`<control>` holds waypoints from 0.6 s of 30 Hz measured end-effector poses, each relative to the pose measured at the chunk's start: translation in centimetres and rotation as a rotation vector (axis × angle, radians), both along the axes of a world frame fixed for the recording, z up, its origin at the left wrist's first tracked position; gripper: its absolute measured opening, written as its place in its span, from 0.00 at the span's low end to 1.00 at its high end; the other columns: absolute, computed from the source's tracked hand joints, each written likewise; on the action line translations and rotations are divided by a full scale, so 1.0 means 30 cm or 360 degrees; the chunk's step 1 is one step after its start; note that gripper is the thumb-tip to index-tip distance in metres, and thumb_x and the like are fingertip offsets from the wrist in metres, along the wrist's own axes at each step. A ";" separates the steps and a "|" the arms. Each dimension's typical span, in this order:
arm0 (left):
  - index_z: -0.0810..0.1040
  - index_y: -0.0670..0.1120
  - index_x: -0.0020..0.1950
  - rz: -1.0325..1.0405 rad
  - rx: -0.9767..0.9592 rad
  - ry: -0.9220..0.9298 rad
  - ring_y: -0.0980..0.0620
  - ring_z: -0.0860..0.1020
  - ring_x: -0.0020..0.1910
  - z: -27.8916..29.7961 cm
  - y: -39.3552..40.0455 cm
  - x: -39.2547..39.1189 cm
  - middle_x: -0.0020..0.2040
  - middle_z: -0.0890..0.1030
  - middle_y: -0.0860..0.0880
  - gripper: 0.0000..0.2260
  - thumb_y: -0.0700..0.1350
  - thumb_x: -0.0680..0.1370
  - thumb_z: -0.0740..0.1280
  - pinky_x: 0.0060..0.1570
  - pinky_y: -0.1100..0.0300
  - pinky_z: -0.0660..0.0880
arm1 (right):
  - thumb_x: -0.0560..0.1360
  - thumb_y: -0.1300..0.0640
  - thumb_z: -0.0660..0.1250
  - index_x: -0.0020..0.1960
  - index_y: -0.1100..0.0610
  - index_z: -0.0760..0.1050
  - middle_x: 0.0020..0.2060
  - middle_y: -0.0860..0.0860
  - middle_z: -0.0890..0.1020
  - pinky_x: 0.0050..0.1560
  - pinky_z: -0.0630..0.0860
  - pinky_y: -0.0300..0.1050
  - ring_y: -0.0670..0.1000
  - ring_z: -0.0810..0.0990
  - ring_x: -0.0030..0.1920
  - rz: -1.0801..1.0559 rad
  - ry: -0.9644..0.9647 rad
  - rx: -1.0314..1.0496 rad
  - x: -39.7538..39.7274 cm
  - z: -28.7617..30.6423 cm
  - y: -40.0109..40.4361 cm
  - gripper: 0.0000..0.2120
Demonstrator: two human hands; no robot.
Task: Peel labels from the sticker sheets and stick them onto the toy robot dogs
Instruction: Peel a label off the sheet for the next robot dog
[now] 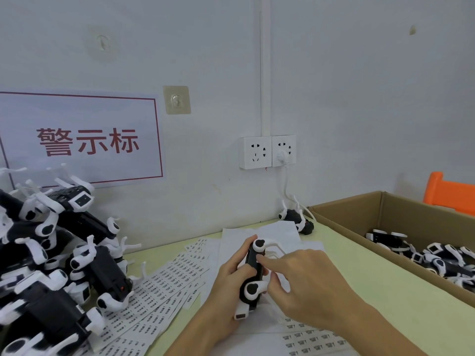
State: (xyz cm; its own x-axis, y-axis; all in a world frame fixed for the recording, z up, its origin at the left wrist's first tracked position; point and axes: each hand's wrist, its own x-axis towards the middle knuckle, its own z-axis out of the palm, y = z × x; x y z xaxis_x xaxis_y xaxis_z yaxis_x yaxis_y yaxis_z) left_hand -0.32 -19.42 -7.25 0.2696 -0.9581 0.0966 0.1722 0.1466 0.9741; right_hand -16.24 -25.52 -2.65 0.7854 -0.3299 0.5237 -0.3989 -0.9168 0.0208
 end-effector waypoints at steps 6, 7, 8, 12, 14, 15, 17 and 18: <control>0.80 0.63 0.63 -0.0010 -0.0001 0.0173 0.50 0.73 0.31 0.012 0.007 -0.004 0.41 0.80 0.44 0.27 0.34 0.78 0.58 0.33 0.60 0.72 | 0.72 0.46 0.51 0.48 0.48 0.72 0.26 0.48 0.64 0.29 0.57 0.41 0.54 0.67 0.31 0.0070 0.0039 0.0074 0.010 -0.012 0.009 0.13; 0.80 0.63 0.64 -0.0014 0.0000 0.0192 0.50 0.72 0.32 0.013 0.008 -0.006 0.42 0.79 0.44 0.27 0.34 0.78 0.58 0.33 0.60 0.72 | 0.72 0.46 0.51 0.48 0.48 0.73 0.26 0.48 0.63 0.29 0.57 0.40 0.54 0.67 0.31 0.0073 0.0035 0.0079 0.008 -0.012 0.007 0.14; 0.80 0.63 0.64 -0.0014 0.0003 0.0205 0.49 0.72 0.34 0.013 0.008 -0.007 0.43 0.78 0.43 0.27 0.34 0.78 0.58 0.34 0.59 0.71 | 0.72 0.46 0.52 0.48 0.49 0.76 0.25 0.49 0.64 0.29 0.58 0.41 0.54 0.67 0.31 0.0074 0.0030 0.0077 0.006 -0.010 0.006 0.15; 0.80 0.63 0.64 0.0000 0.0000 0.0210 0.45 0.72 0.40 0.013 0.008 -0.008 0.45 0.79 0.41 0.26 0.35 0.77 0.60 0.43 0.53 0.69 | 0.73 0.49 0.57 0.52 0.46 0.80 0.22 0.44 0.63 0.26 0.57 0.37 0.49 0.66 0.28 0.0092 -0.0115 0.0152 -0.002 -0.004 0.012 0.15; 0.80 0.63 0.64 -0.0024 -0.0003 0.0210 0.44 0.73 0.44 0.017 0.012 -0.011 0.48 0.81 0.40 0.26 0.39 0.72 0.64 0.49 0.49 0.69 | 0.74 0.48 0.54 0.60 0.44 0.78 0.22 0.43 0.60 0.27 0.54 0.34 0.47 0.64 0.26 0.0051 -0.0147 0.0170 -0.001 -0.006 0.008 0.20; 0.80 0.63 0.64 -0.0034 -0.0001 0.0213 0.43 0.73 0.46 0.018 0.015 -0.011 0.49 0.82 0.39 0.27 0.40 0.70 0.64 0.50 0.48 0.68 | 0.73 0.47 0.51 0.63 0.44 0.76 0.23 0.44 0.61 0.28 0.55 0.35 0.46 0.64 0.26 0.0032 -0.0120 0.0170 0.000 -0.011 0.006 0.23; 0.80 0.63 0.64 -0.0033 0.0005 0.0220 0.42 0.74 0.48 0.019 0.018 -0.007 0.52 0.82 0.37 0.28 0.40 0.67 0.64 0.51 0.46 0.67 | 0.73 0.46 0.47 0.66 0.44 0.73 0.24 0.46 0.63 0.29 0.57 0.37 0.48 0.66 0.28 0.0034 -0.0067 0.0207 0.002 -0.020 0.003 0.26; 0.80 0.62 0.64 -0.0027 0.0009 0.0227 0.41 0.74 0.49 0.017 0.018 -0.005 0.53 0.82 0.36 0.28 0.40 0.68 0.64 0.52 0.46 0.67 | 0.72 0.46 0.47 0.66 0.44 0.73 0.25 0.46 0.64 0.29 0.58 0.38 0.48 0.67 0.29 0.0041 -0.0051 0.0226 0.004 -0.021 0.003 0.27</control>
